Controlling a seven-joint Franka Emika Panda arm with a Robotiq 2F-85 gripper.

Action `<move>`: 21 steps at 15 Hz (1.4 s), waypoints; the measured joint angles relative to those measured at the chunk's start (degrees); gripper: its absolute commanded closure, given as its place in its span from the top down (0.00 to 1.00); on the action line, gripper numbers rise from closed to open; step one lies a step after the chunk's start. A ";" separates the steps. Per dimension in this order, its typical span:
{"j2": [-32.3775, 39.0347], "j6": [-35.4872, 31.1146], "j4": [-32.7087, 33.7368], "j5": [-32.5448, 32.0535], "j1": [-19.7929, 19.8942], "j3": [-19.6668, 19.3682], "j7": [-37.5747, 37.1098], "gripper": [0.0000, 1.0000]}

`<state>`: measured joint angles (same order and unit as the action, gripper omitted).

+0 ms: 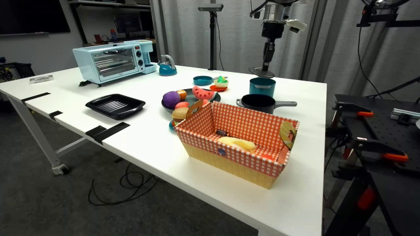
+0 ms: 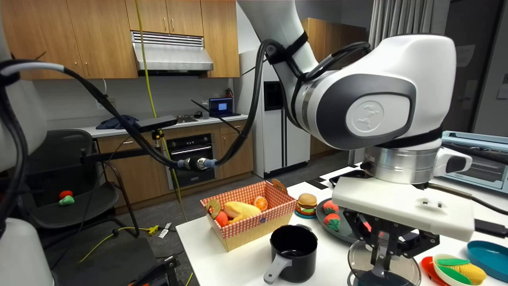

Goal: Transfer the lid from the blue pot to the black pot

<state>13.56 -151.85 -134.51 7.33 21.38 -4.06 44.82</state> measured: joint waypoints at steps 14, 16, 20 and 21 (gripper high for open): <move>-2.18 2.84 -4.33 -0.14 -8.78 3.20 0.06 0.04; -2.19 2.82 -4.97 -0.16 -9.82 3.99 0.16 0.04; -2.19 2.75 -6.24 -0.16 -11.81 5.53 0.20 0.04; -2.18 2.72 -6.55 -0.23 -12.19 5.72 0.20 0.04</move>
<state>11.37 -149.13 -141.06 7.10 9.19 1.66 45.02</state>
